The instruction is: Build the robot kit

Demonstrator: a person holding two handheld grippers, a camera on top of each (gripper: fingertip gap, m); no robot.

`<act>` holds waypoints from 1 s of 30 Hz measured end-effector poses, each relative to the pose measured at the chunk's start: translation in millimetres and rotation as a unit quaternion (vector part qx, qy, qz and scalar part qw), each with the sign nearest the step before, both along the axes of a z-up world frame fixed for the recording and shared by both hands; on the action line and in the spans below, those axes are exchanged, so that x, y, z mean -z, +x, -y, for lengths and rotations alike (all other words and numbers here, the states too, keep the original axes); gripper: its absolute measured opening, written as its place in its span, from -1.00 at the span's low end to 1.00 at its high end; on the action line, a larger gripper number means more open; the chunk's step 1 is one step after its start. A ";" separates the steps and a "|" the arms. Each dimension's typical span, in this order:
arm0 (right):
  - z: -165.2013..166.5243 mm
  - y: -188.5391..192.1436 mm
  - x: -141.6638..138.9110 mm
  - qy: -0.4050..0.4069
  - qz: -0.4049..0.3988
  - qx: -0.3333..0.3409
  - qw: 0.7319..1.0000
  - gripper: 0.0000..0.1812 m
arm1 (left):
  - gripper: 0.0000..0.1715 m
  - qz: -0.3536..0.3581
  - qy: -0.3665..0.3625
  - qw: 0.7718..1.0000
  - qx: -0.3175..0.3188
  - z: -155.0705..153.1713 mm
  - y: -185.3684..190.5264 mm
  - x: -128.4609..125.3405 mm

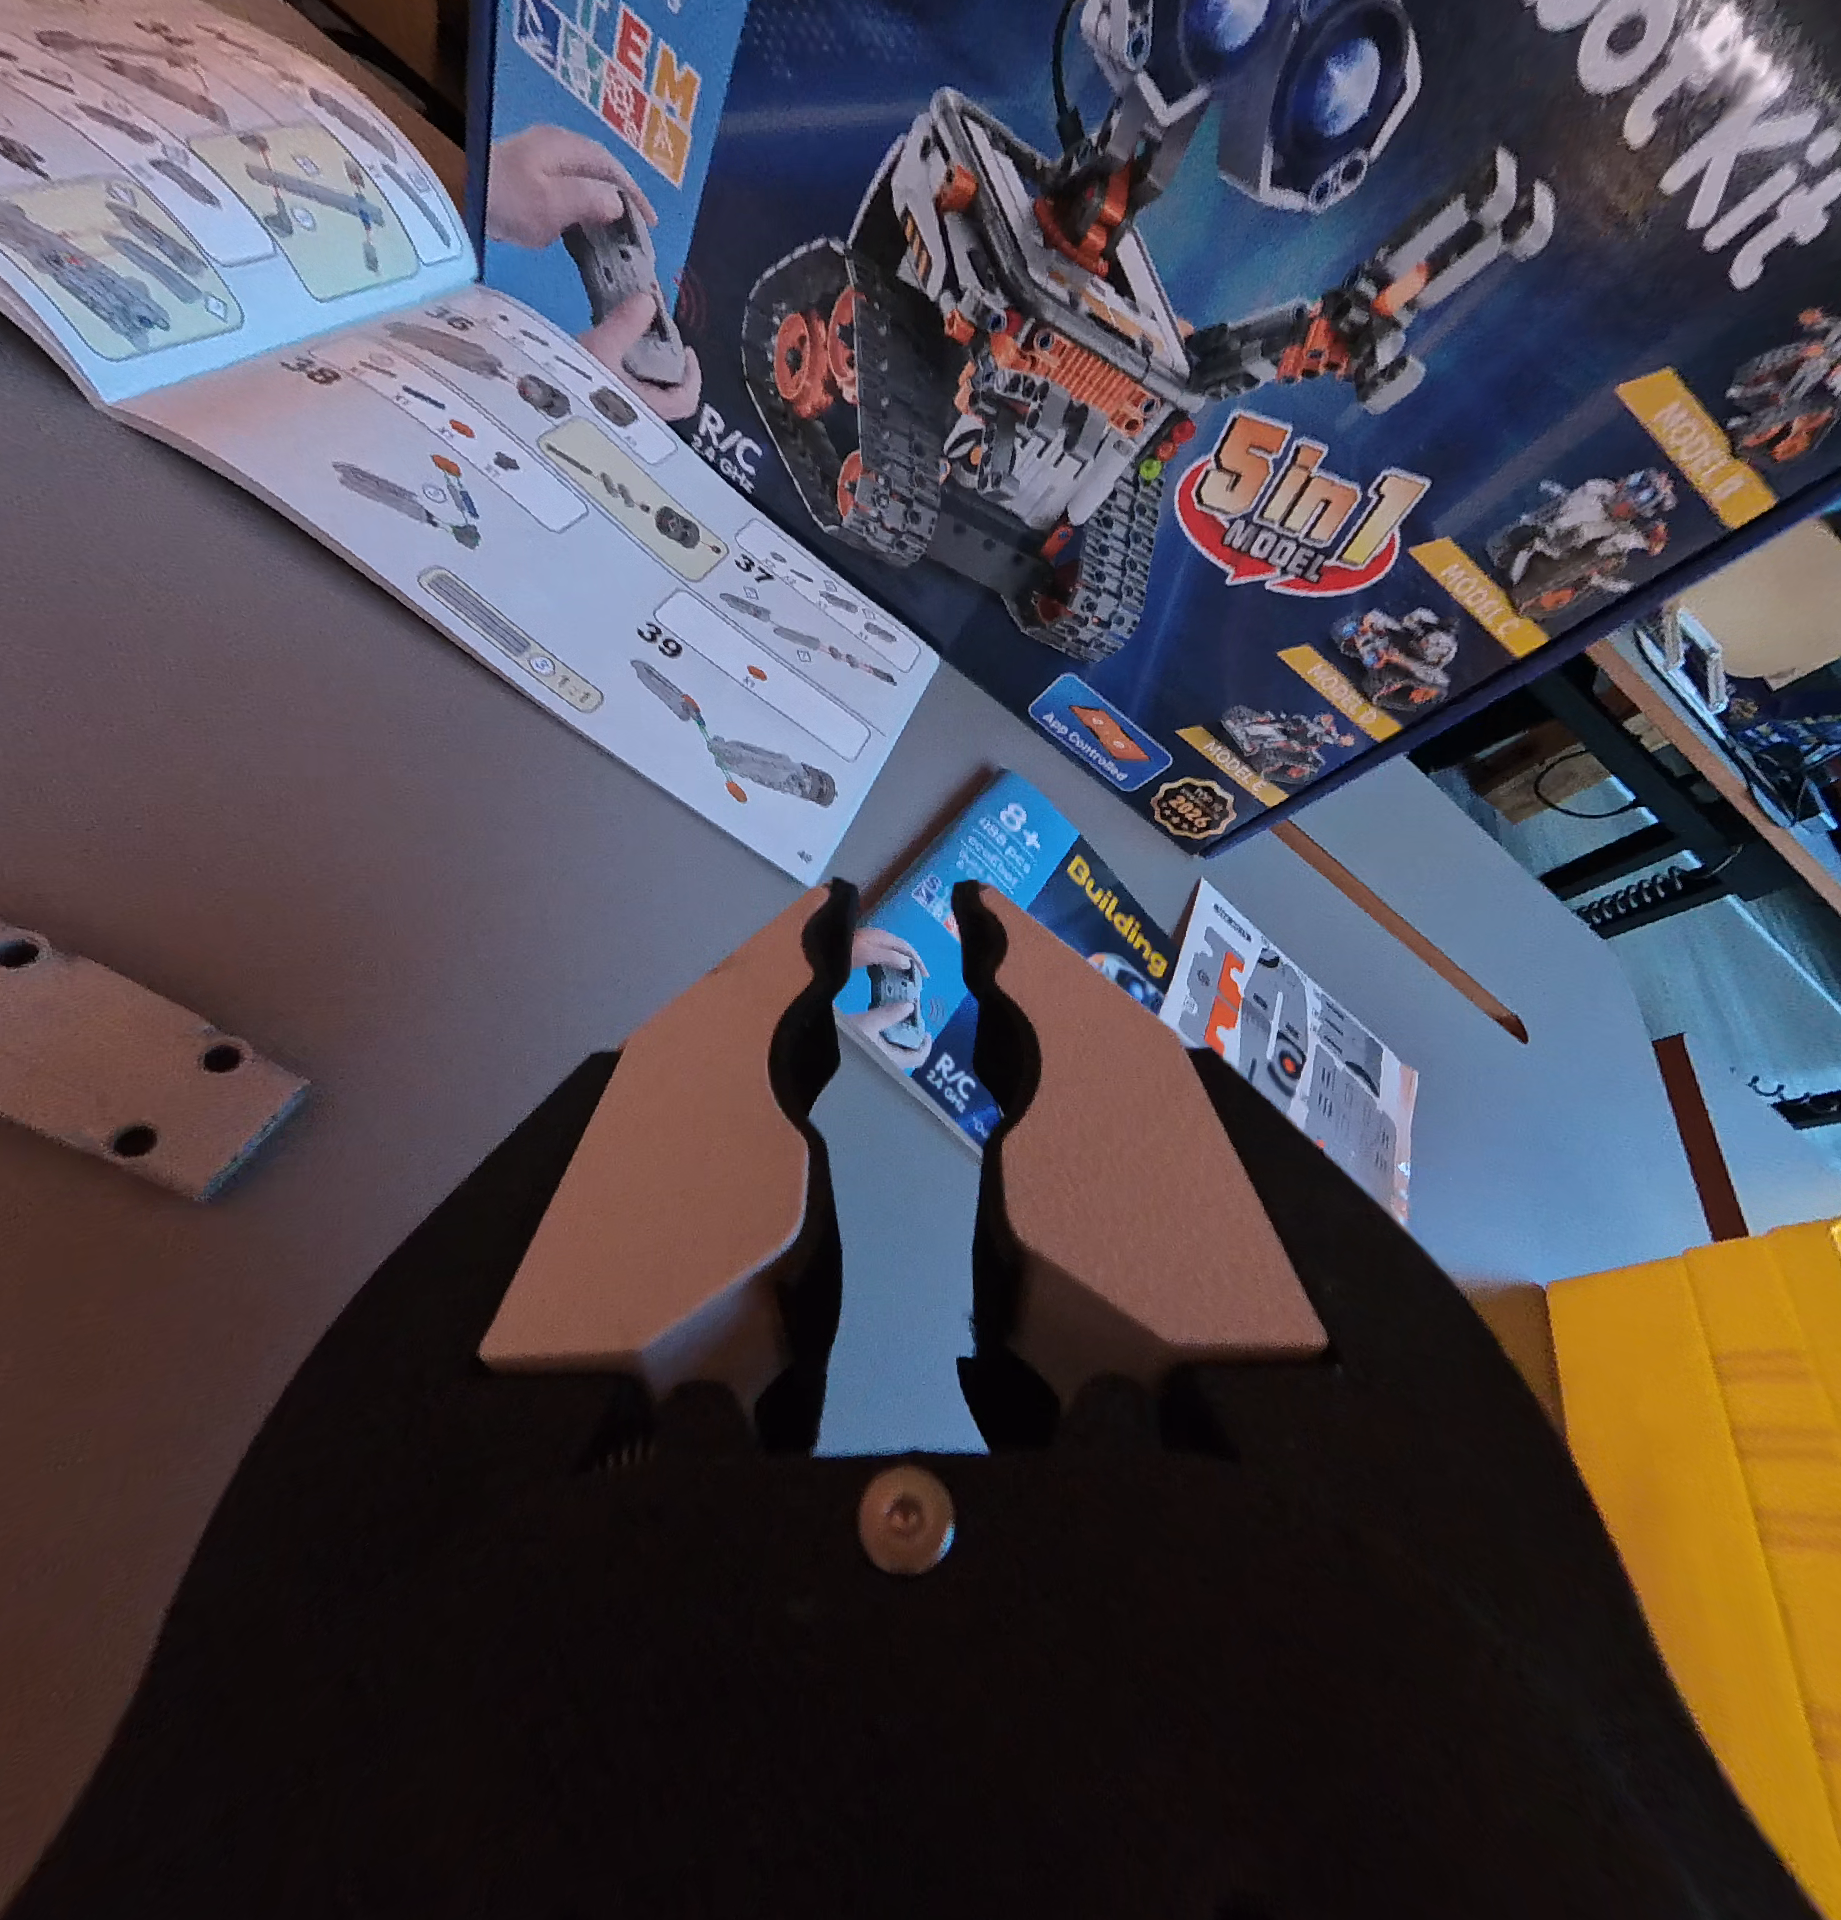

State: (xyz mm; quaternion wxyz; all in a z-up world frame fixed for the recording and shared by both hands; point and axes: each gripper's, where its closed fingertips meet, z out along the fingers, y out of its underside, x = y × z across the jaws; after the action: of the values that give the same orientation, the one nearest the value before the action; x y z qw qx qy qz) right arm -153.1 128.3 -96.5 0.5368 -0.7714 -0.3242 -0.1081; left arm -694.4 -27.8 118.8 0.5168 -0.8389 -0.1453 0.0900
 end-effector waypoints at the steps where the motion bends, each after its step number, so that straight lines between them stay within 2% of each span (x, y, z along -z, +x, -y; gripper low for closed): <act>1: -0.9 3.3 2.5 -0.005 -0.005 0.003 1.000 -0.78 | -0.23 0.037 0.017 0.999 -0.029 9.9 -11.9 7.7; 3: -5.8 9.4 6.4 -0.017 -0.025 0.011 0.999 -0.78 | -0.32 0.114 0.099 0.988 -0.040 17.1 -15.7 19.9; 4: -9.4 13.2 7.9 -0.023 -0.035 0.016 0.999 -0.78 | -0.32 0.143 0.153 0.978 -0.014 12.2 -11.7 16.6; 6: -17.4 19.0 8.0 -0.033 -0.054 0.022 0.998 -0.77 | -0.43 0.206 0.186 0.960 0.031 5.1 -9.8 5.6; 7: -21.6 21.2 5.1 -0.028 -0.062 0.022 0.997 -0.76 | -0.45 0.212 0.198 0.956 0.036 3.8 -12.5 -1.8; 10: -30.1 22.5 -1.2 -0.007 -0.075 0.002 0.997 -0.72 | -0.45 0.162 0.219 0.961 0.038 4.2 -12.7 -19.8; 12: -30.5 13.7 -0.3 -0.005 -0.094 -0.028 0.995 -0.71 | -0.50 0.145 0.268 0.951 0.051 4.3 -1.0 -41.6; 14: -27.9 0.3 1.9 -0.018 -0.124 -0.055 0.991 -0.70 | -0.55 0.125 0.308 0.939 0.090 3.4 21.4 -63.5; 17: -21.0 -19.8 -3.4 -0.023 -0.160 -0.092 0.983 -0.69 | -0.47 0.113 0.283 0.945 0.114 -2.7 43.5 -64.1; 25: 4.3 -56.4 -13.3 -0.046 -0.185 -0.169 0.967 -0.68 | -0.46 0.080 0.243 0.960 0.114 -21.9 58.8 -56.3; 28: 12.2 -55.2 -24.5 -0.038 -0.159 -0.184 0.969 -0.68 | -0.45 0.090 0.245 0.958 0.116 -28.2 61.0 -54.0; 30: 6.3 -41.3 -40.9 0.014 -0.114 -0.161 0.980 -0.69 | -0.42 0.107 0.260 0.952 0.124 -34.6 66.8 -56.1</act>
State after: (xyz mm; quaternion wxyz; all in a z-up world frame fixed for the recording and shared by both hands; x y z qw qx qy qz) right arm -194.4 122.0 -55.6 0.5915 -0.7085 -0.3795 0.0643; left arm -627.6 6.8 174.9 0.7051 -0.6919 -0.1127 -0.1064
